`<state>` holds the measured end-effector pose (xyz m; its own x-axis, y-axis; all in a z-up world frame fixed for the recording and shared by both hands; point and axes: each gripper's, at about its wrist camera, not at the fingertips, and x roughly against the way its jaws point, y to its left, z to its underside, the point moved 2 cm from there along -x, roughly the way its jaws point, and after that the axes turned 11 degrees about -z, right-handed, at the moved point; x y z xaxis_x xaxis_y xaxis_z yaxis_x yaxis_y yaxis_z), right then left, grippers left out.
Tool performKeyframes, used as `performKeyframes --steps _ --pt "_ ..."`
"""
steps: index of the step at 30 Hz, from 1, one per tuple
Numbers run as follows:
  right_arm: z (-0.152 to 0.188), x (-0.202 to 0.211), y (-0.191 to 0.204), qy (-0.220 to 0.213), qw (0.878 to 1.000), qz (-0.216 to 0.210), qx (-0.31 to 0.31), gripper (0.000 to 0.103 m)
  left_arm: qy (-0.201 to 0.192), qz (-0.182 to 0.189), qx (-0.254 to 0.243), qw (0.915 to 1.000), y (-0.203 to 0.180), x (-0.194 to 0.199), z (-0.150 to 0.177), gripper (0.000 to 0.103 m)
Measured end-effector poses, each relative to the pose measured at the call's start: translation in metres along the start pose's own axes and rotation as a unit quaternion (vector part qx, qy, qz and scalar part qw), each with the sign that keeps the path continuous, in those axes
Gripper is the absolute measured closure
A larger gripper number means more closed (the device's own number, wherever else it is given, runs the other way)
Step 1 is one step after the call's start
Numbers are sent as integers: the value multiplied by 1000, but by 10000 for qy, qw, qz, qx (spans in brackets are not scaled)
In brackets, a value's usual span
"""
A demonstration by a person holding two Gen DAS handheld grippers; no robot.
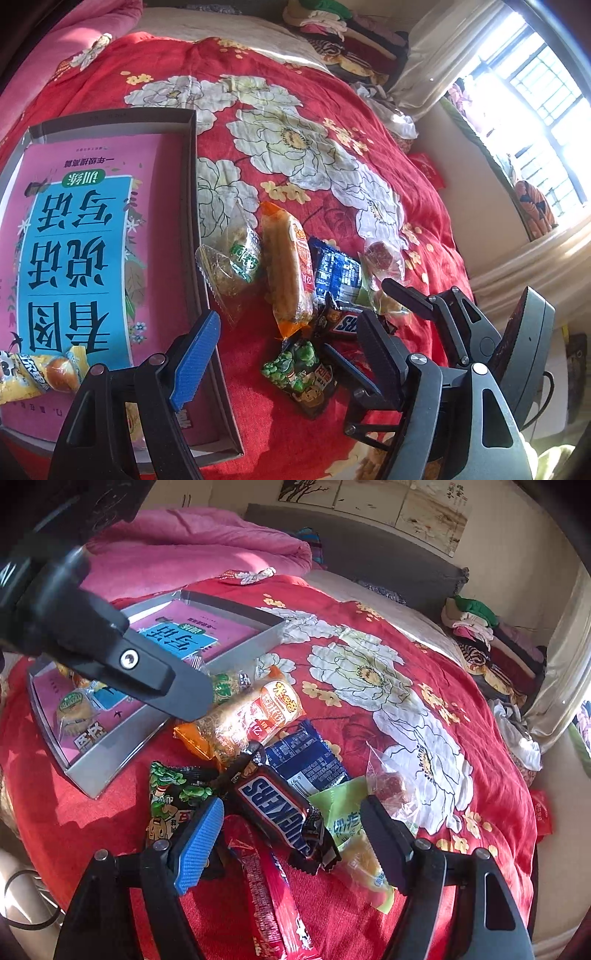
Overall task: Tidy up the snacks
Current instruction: 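Grasp the Snickers bar with the right tool while the left tool grasps the orange-wrapped stick snack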
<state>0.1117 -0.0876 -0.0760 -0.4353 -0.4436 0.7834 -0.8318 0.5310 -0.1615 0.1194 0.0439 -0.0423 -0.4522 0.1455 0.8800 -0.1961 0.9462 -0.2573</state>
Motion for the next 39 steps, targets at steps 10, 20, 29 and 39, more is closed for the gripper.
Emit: performKeyframes --steps 10,20,29,39 --pt "0 -6 -8 -66 9995 -306 -104 61 278 167 105 9994 -4 -17 -4 32" --pt "10 5 -42 -385 9851 -1087 -1276 73 367 299 94 9988 -19 -29 -13 40" --pt "19 10 -58 -589 9695 -1448 -1889 74 633 379 540 9958 -16 -48 -21 40" --pt "19 9 -57 -602 9693 -1477 -1870 74 586 419 748 9946 -18 -58 -33 76"
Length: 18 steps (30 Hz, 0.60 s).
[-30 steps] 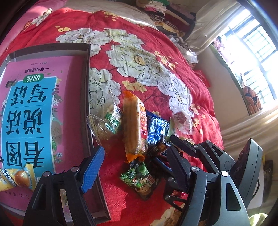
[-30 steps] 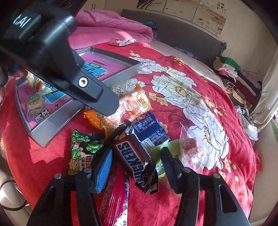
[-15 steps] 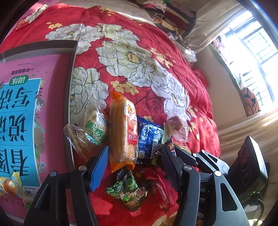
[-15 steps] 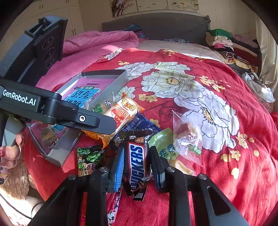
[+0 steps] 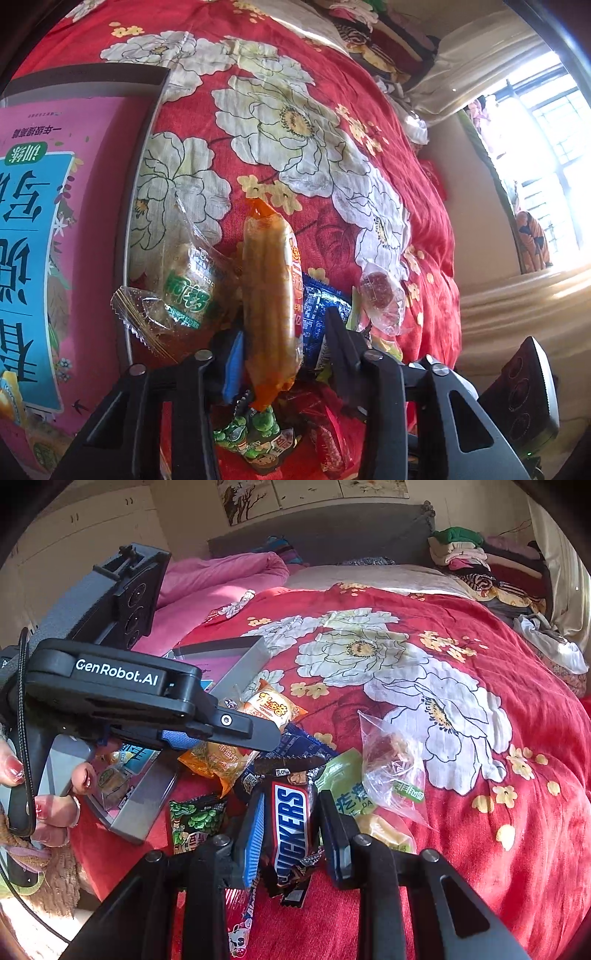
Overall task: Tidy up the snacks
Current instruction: 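Grasp the Snickers bar with the right tool while the left tool grasps the orange-wrapped stick snack, then lift the Snickers bar with the right tool while the left tool lifts the orange stick snack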
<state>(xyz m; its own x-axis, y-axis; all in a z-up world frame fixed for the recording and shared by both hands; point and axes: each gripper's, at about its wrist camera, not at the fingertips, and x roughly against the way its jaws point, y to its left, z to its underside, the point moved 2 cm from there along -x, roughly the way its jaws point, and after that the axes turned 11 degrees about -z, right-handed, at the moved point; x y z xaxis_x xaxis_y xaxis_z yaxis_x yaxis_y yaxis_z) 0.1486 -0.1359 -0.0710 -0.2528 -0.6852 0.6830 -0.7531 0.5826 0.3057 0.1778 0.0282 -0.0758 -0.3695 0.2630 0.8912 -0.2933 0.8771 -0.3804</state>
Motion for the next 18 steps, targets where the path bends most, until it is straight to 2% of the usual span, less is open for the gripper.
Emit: performKeyframes --steps 5,10,18 --pt "1 -1 0 11 10000 -9 4 74 4 119 89 9999 7 -3 2 80" --pt "0 3 1 -105 9999 -110 -13 74 -190 228 -29 9996 6 9 3 80" --pt "-4 13 10 -339 9992 -164 99 74 -479 132 -280 9984 6 36 11 80"
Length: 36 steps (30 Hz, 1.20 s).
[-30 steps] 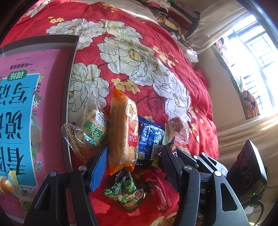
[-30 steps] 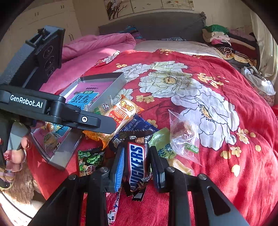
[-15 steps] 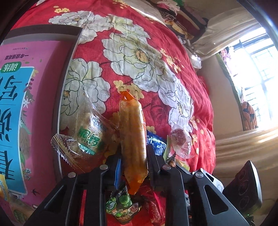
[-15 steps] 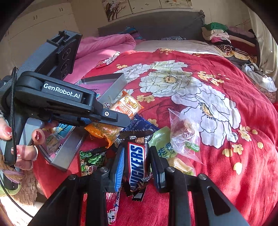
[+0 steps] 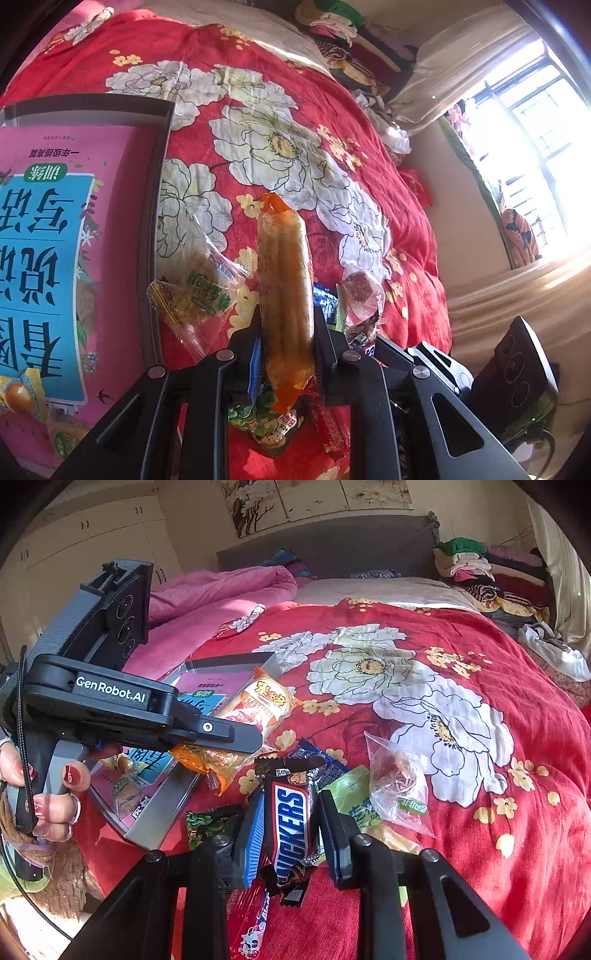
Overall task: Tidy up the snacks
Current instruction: 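Lift the Snickers bar with the right tool while the left tool lifts the orange stick snack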
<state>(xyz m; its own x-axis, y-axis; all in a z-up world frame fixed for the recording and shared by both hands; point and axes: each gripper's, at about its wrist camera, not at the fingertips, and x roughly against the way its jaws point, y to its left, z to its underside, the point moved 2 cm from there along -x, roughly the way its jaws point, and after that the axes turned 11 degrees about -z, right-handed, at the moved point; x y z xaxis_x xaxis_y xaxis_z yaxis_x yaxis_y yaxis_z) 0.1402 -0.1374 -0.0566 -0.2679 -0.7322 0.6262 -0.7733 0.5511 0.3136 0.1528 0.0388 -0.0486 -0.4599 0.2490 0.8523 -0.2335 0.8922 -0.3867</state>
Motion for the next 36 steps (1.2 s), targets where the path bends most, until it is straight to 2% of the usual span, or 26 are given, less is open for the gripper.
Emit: performKeyframes --steps 17,36 --pt "-9 26 6 -574 9983 88 -47 74 -440 -140 -29 9989 24 48 11 80" --pt "-15 38 35 -787 9969 17 57 74 -940 -227 183 9951 60 103 16 80"
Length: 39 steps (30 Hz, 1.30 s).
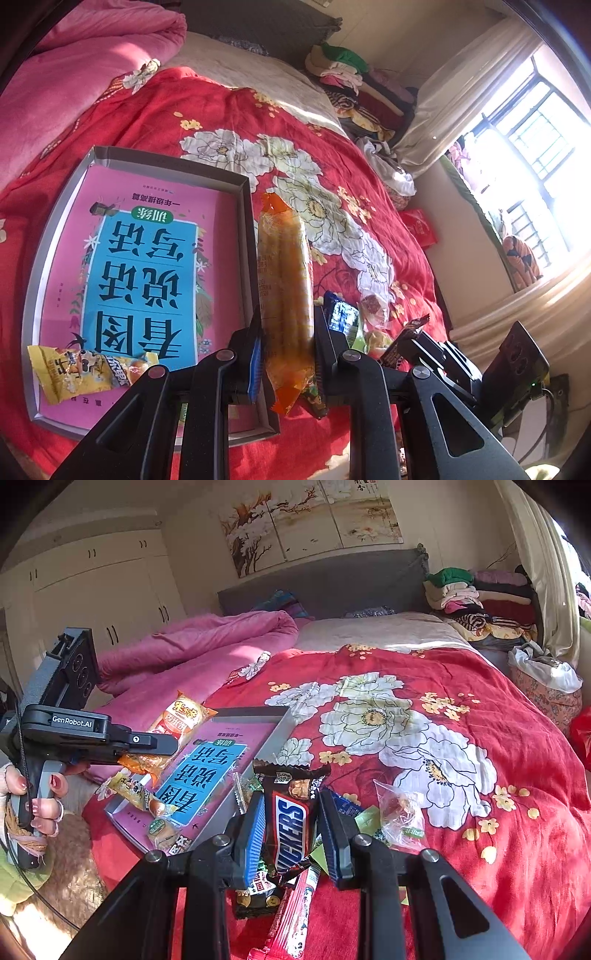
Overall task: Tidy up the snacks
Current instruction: 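Lift the Snickers bar with the right tool while the left tool lifts the orange stick snack, then carry the Snickers bar with the right tool while the left tool carries the stick snack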
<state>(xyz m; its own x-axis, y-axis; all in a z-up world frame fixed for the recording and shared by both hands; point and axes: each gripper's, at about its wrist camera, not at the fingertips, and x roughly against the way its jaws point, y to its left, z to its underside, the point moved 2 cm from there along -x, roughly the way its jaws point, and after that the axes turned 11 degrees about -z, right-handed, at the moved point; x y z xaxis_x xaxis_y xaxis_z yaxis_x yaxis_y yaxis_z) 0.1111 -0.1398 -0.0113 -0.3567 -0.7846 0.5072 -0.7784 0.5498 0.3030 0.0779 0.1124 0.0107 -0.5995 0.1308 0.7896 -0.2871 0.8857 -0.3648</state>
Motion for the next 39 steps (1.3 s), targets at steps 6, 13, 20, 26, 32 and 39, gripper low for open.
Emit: performKeyframes --steps 6,13,20,26,32,39 --pt "-1 0 11 -18 10000 -93 26 74 -179 -47 84 9998 13 16 -4 80" --pt "-4 2 27 -50 9997 -249 61 74 -316 -70 171 9993 22 32 -4 80" --pt "-8 2 41 -84 9993 -352 68 74 -458 -172 184 9986 33 47 -1 80" --pt "-11 2 53 -81 9988 -484 86 74 -560 -213 272 9978 46 59 1 80" --pt "-17 1 69 -118 9980 -593 177 74 -711 -249 359 9965 58 75 2 80" --pt "-20 -6 85 -50 9973 -677 292 74 -815 -342 391 9953 70 88 7 80"
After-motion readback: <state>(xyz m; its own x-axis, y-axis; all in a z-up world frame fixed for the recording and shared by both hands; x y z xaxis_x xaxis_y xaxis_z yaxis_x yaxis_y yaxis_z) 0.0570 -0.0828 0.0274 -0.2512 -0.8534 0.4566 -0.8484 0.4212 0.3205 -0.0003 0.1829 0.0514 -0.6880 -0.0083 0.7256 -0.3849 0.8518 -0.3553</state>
